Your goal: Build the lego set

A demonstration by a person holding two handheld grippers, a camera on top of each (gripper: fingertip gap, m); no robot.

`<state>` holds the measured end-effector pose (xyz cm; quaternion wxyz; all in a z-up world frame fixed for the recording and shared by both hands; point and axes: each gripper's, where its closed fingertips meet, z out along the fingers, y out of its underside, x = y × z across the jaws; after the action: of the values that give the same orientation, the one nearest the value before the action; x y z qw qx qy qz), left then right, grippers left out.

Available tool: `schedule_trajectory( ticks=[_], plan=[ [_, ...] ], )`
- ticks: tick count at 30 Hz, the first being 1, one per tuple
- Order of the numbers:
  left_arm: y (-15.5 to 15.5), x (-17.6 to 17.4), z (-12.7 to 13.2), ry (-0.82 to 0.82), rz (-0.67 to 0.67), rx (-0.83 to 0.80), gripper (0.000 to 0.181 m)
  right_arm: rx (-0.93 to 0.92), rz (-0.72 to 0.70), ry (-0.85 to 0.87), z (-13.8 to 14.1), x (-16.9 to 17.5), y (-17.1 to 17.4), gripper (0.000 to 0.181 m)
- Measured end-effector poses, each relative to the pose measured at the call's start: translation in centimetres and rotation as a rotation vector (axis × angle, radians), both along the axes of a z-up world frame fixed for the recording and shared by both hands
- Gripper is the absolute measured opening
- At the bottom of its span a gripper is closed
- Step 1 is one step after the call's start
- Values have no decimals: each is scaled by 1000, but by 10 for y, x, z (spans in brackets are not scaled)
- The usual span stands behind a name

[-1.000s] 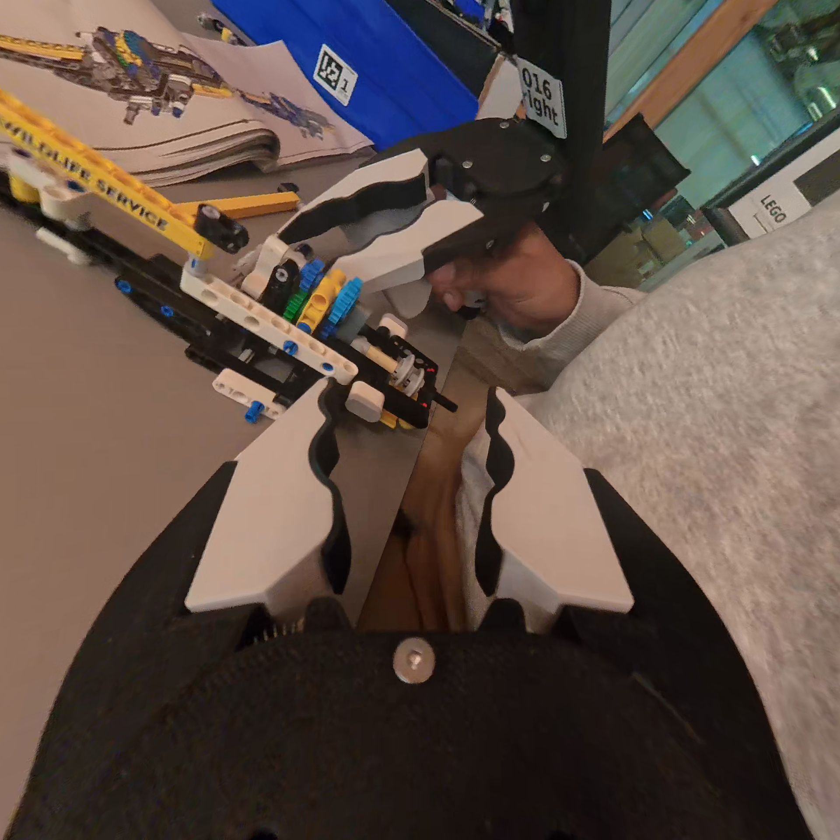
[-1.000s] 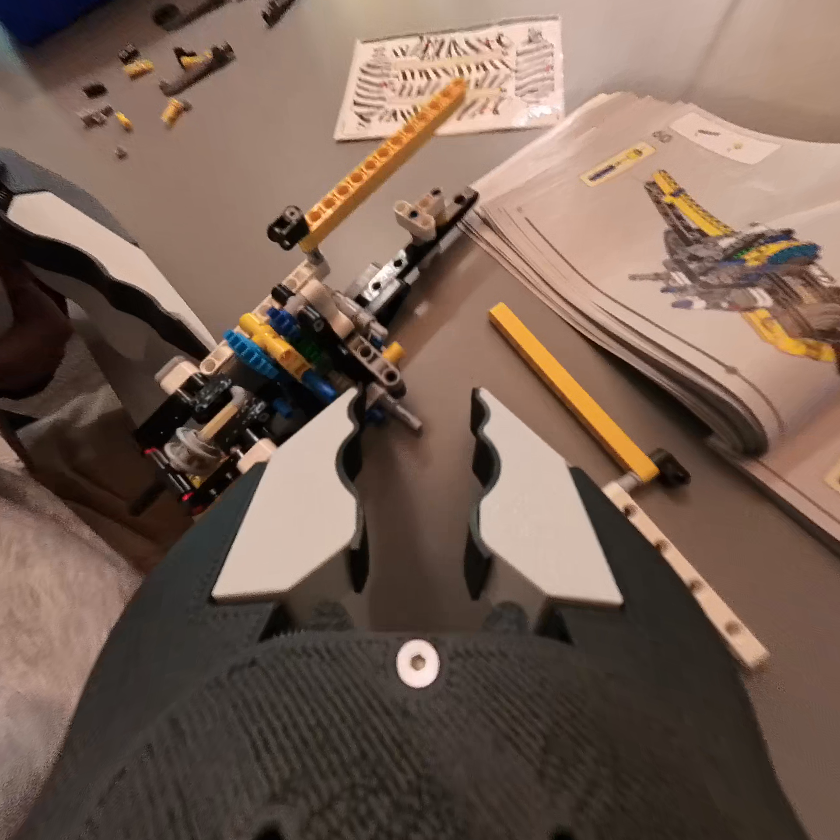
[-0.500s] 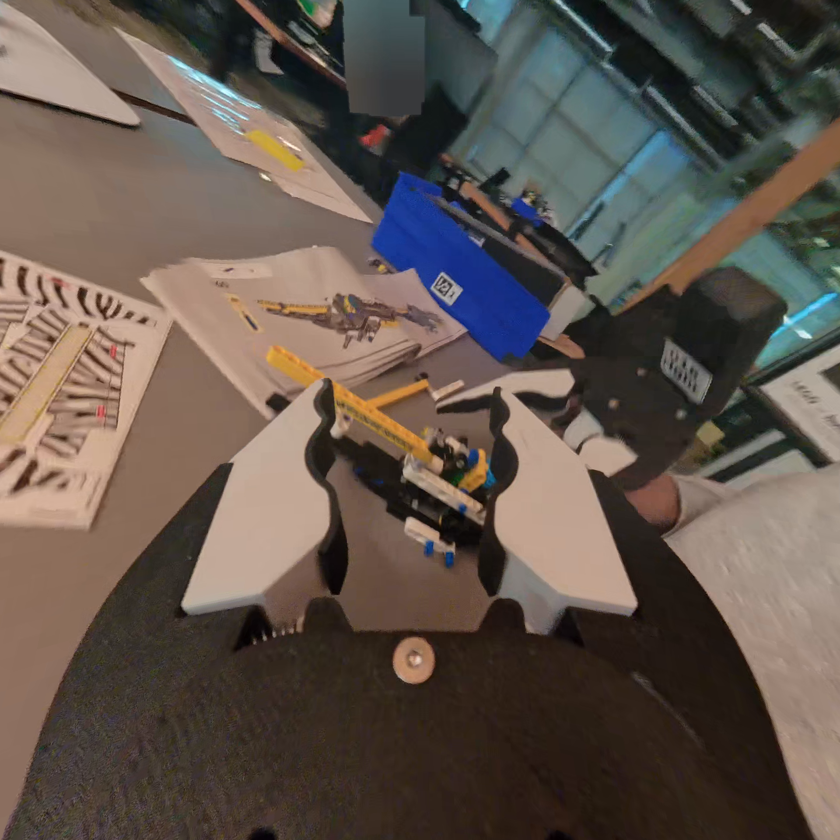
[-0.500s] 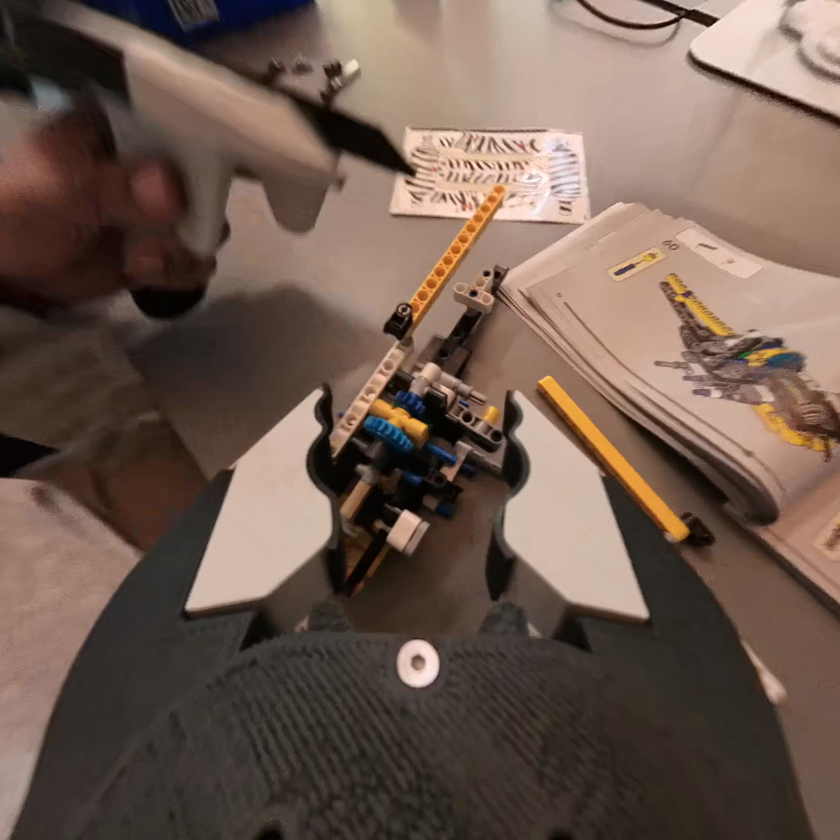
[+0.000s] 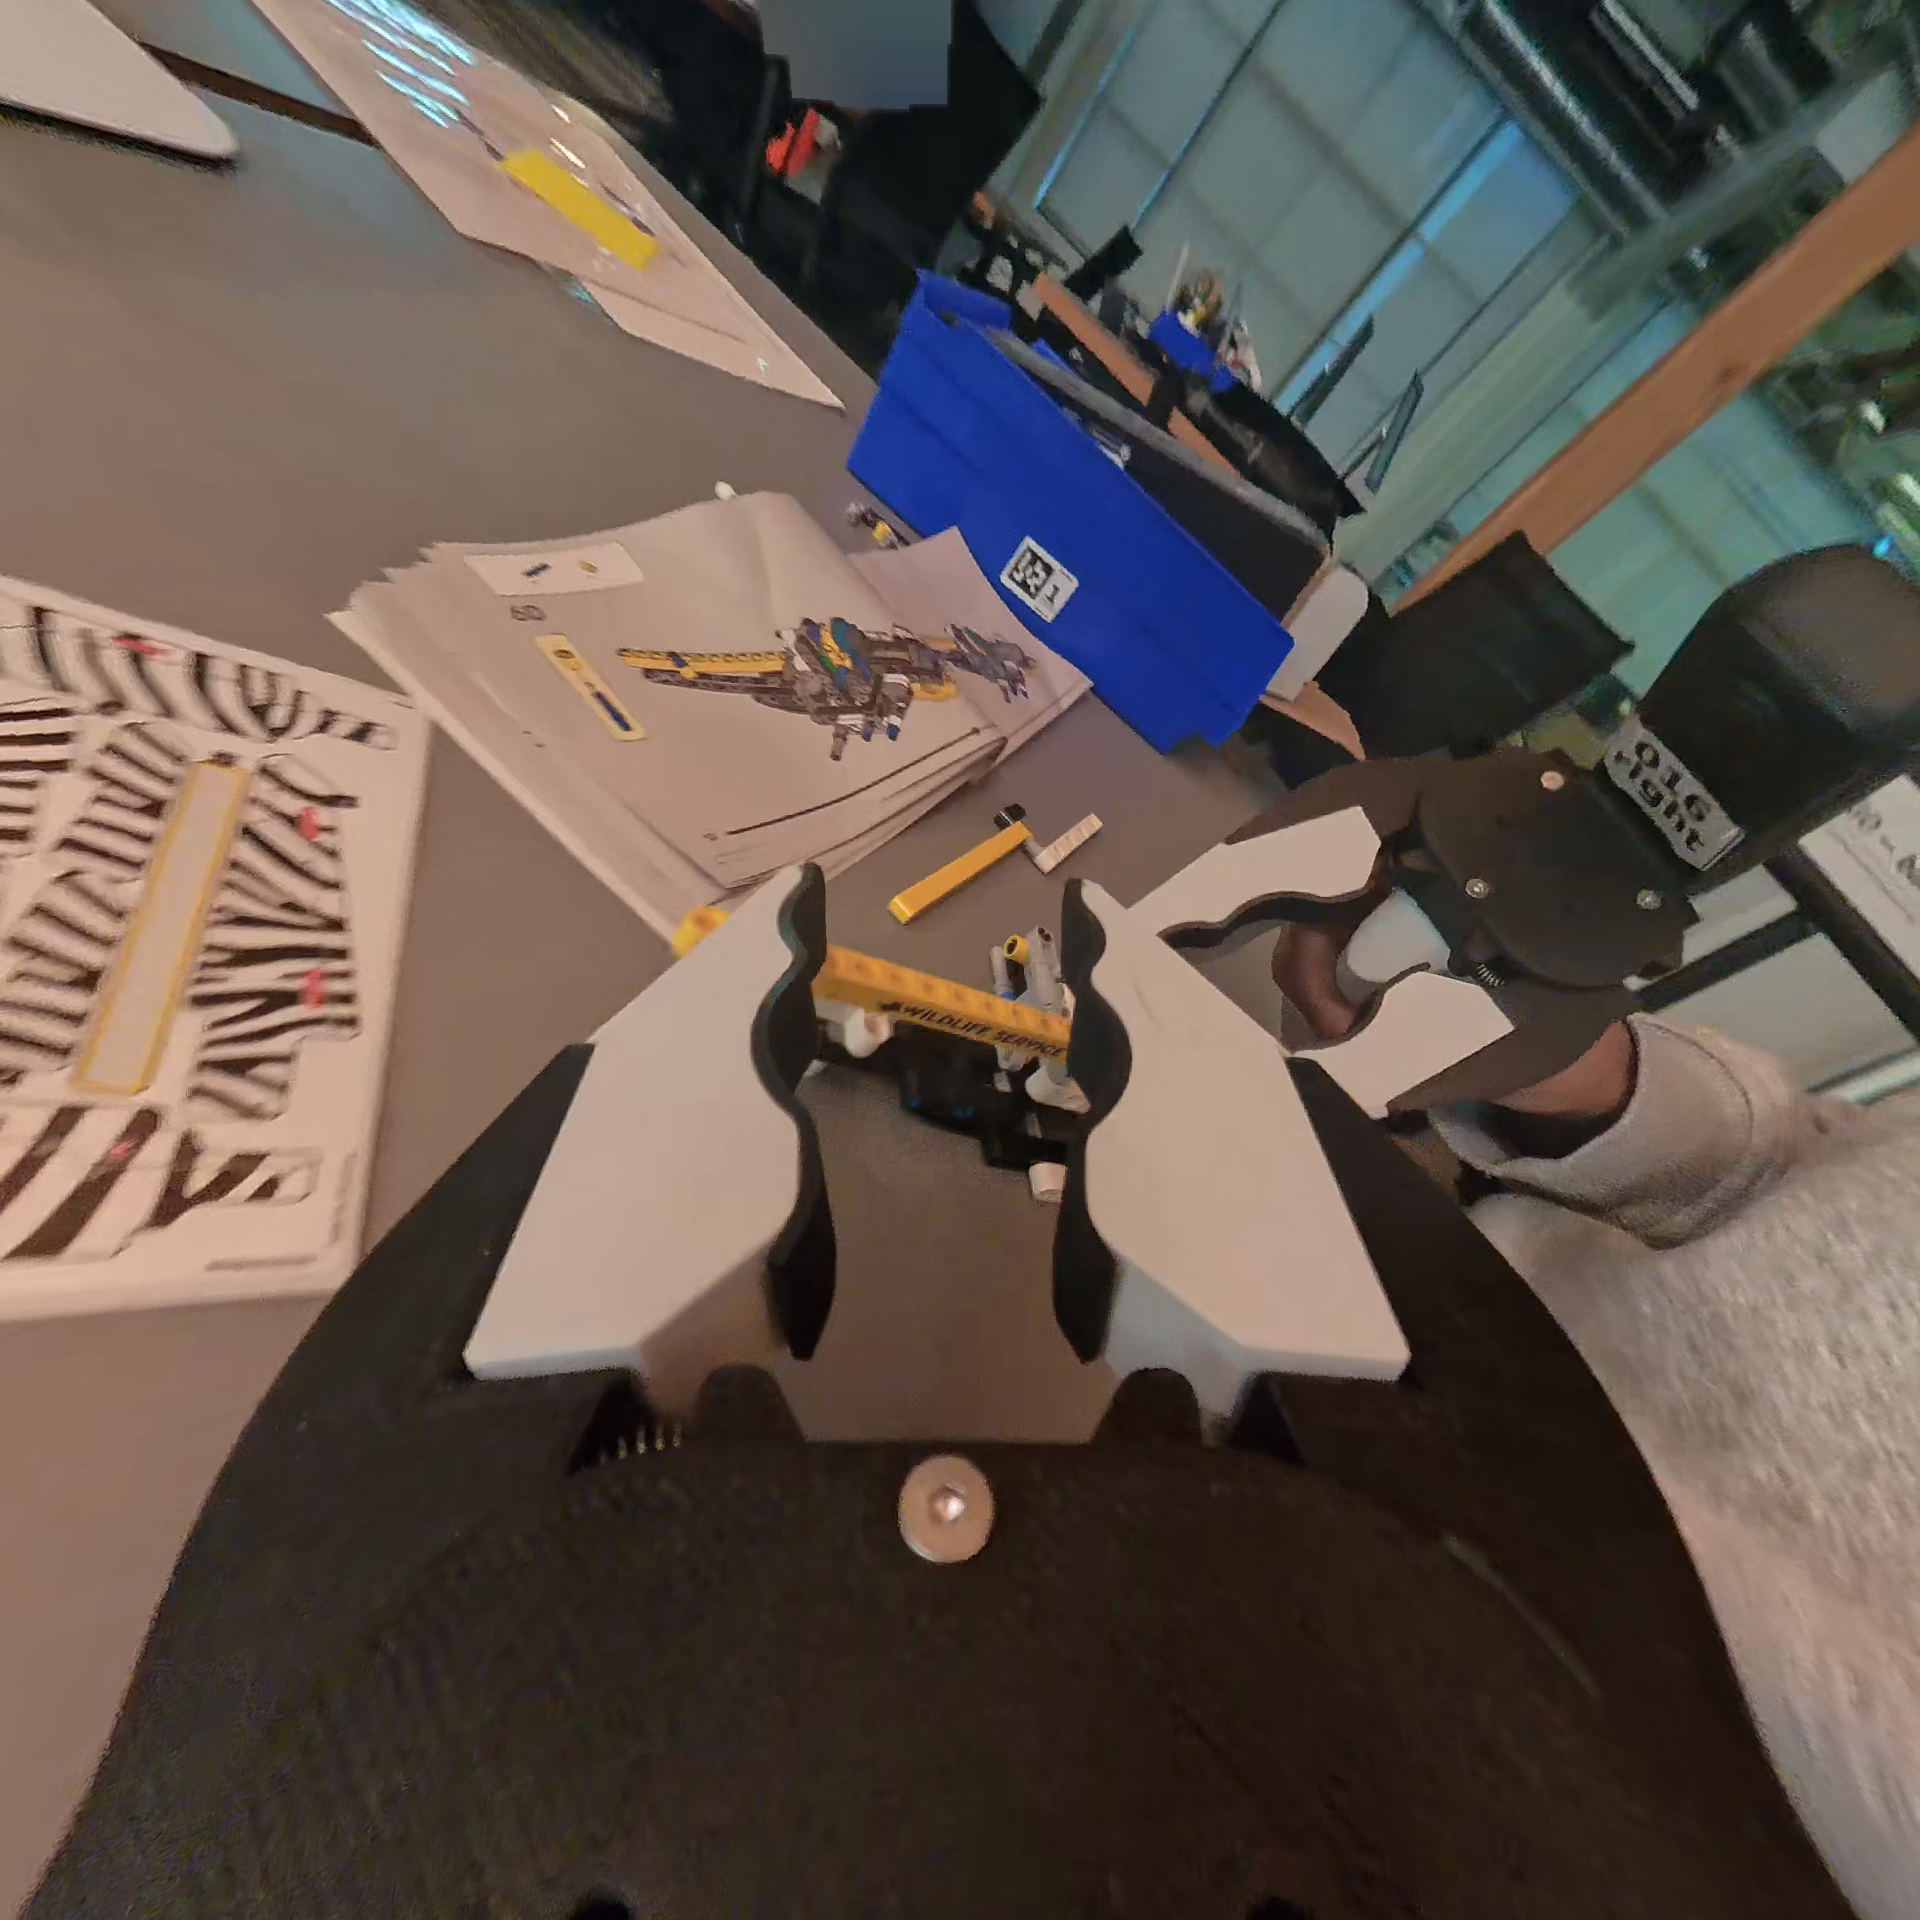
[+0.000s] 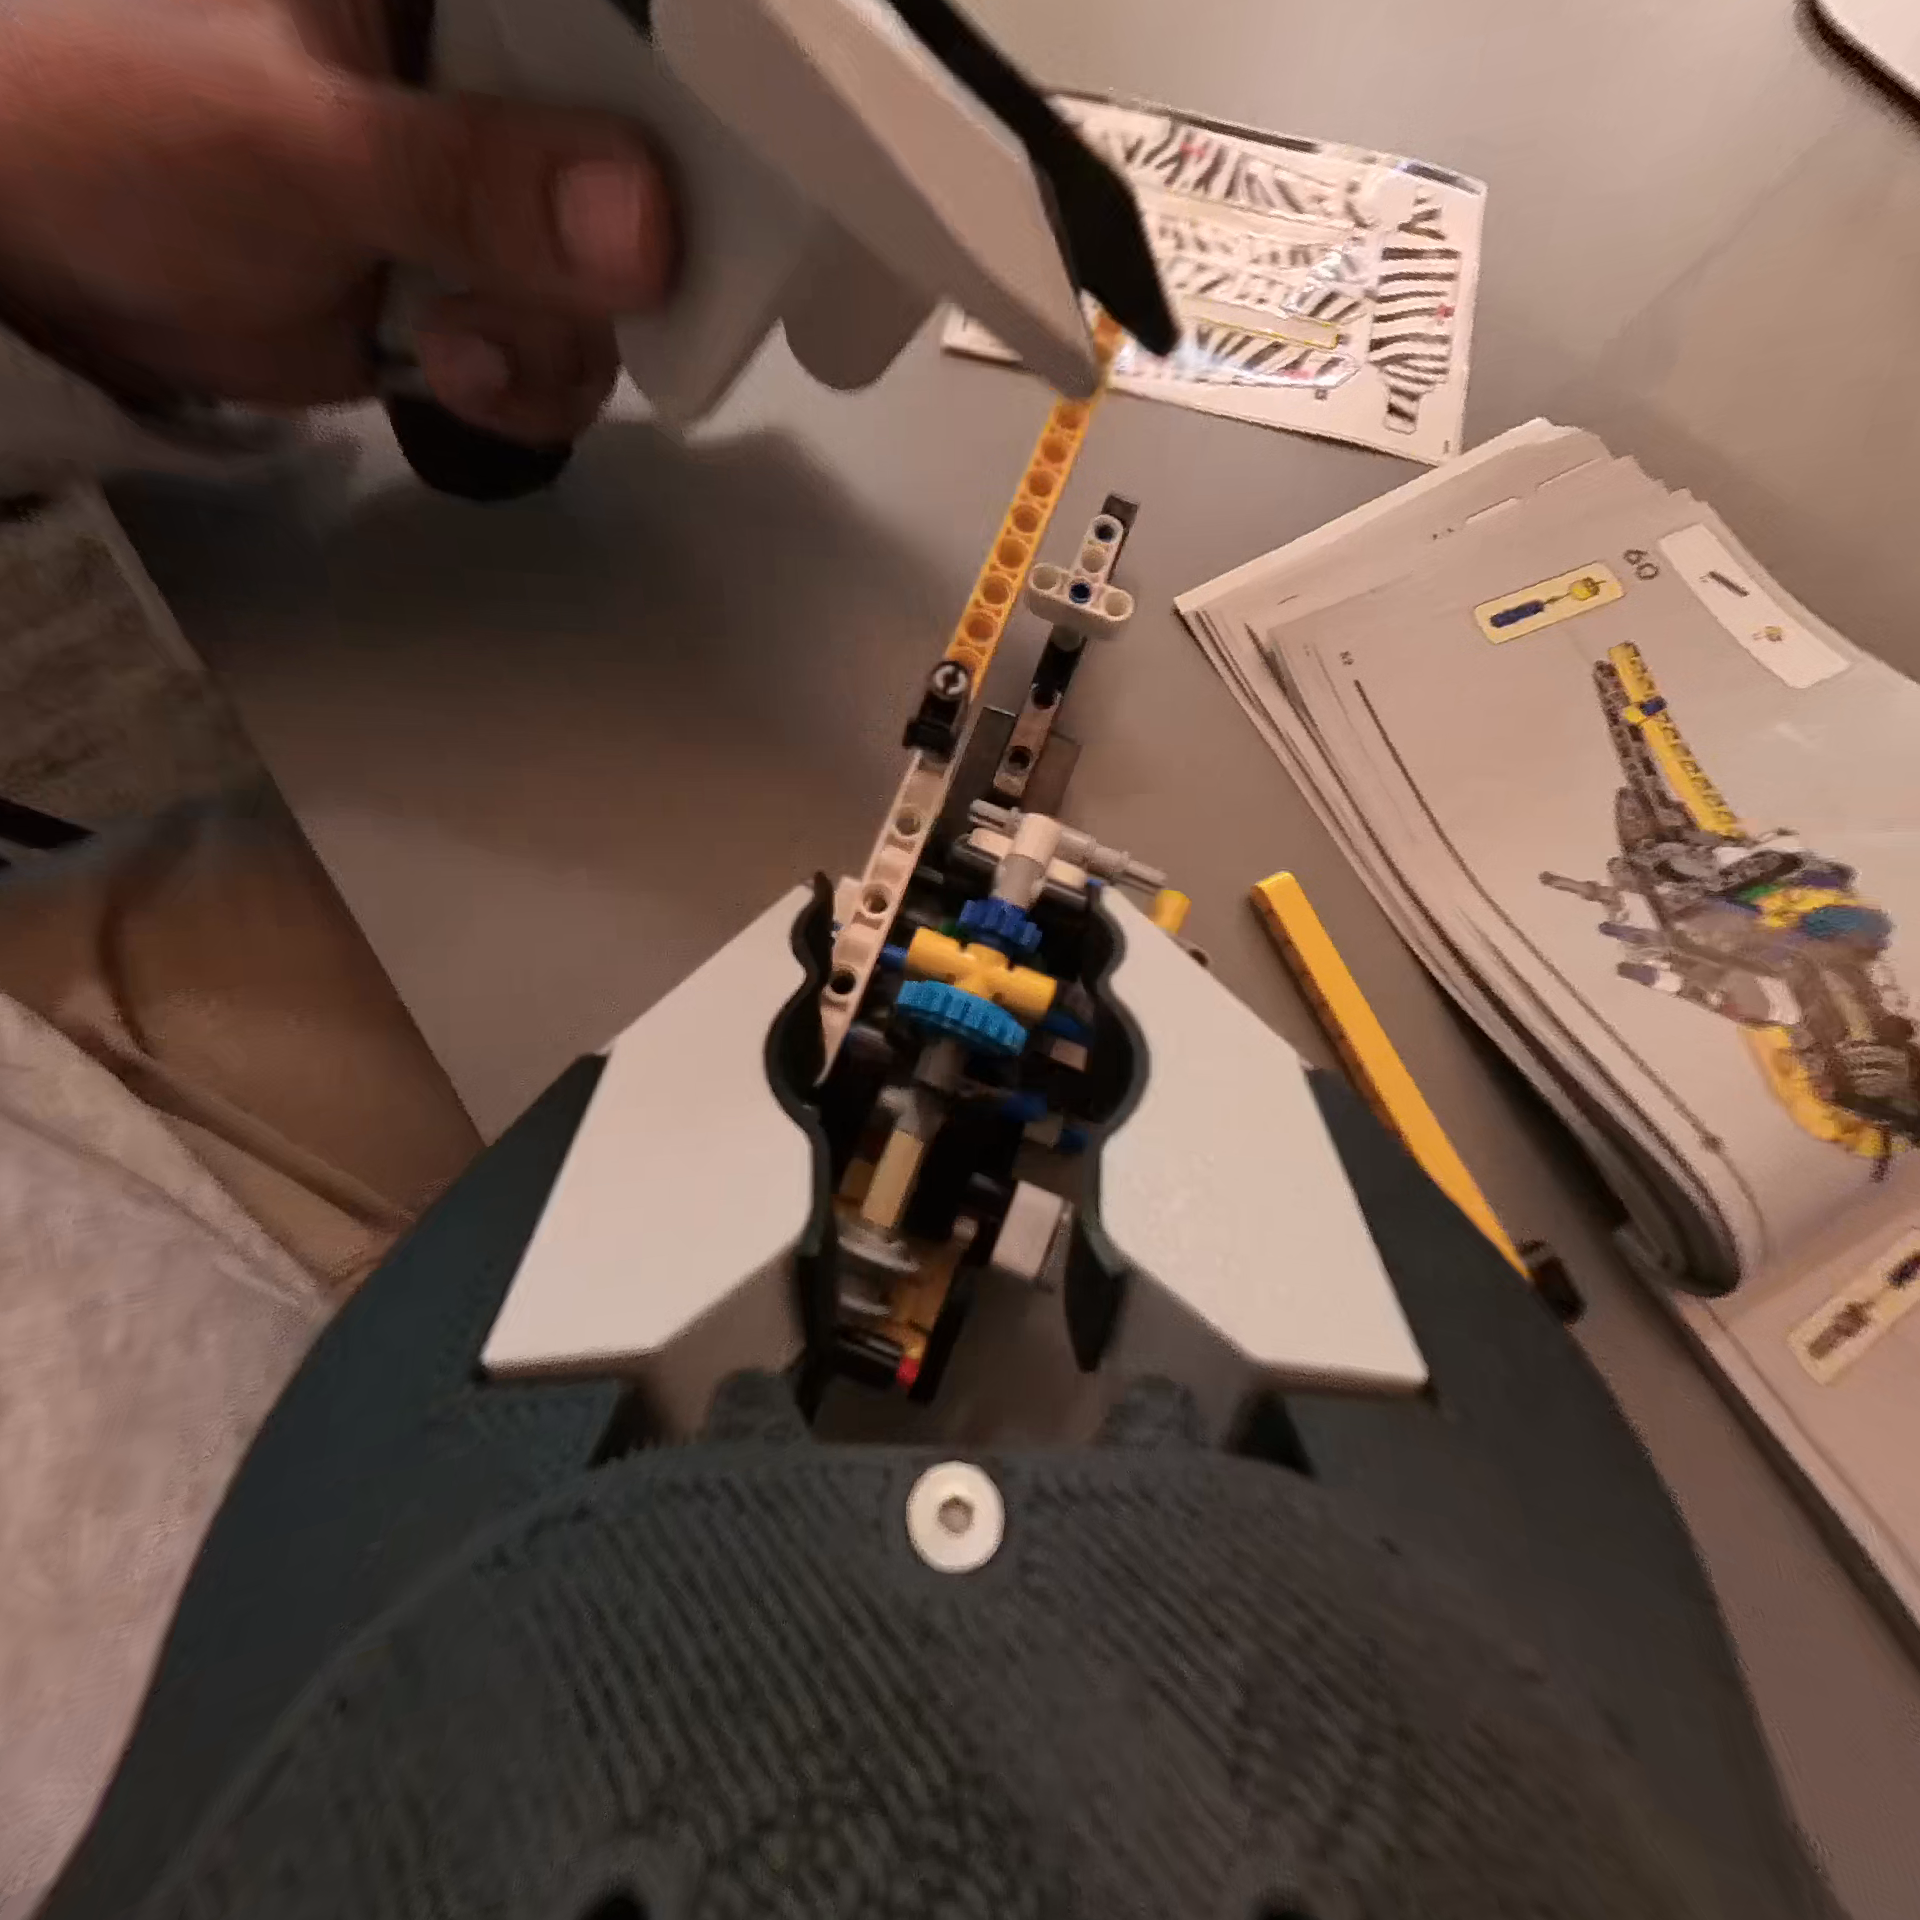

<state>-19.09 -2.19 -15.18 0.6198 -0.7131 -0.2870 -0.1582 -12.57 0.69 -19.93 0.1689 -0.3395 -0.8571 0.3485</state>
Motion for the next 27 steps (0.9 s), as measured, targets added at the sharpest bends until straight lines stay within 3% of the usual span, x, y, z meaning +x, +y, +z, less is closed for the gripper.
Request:
schedule_trajectory(
  ticks=[1, 5, 8, 13, 16, 19, 23, 27],
  plan=[
    [-8, -5, 1, -12, 27, 16, 43, 23, 22, 10, 0, -1, 0, 47],
    [-24, -15, 10, -40, 54, 86, 43, 32, 59, 7, 0, -3, 2, 50],
    [-25, -18, 1, -35, 59, 48, 42, 8, 23, 10, 2, -4, 5, 58],
    [-20, -12, 0, -21, 22, 44, 42, -174, -71, 175, 33, 0, 19, 71],
    [-20, -12, 1, -9, 23, 46, 42, -306, -157, 374, 58, 5, 47, 67],
    [-20, -13, 1, -8, 24, 53, 42, -336, -242, 547, 60, 14, 84, 57],
    [-20, -14, -1, -14, 17, 54, 40, -462, -265, 646, 79, 24, 106, 43],
    [-23, -19, -4, 26, 46, 29, 40, -565, -256, 626, 84, 31, 113, 46]
  ],
)
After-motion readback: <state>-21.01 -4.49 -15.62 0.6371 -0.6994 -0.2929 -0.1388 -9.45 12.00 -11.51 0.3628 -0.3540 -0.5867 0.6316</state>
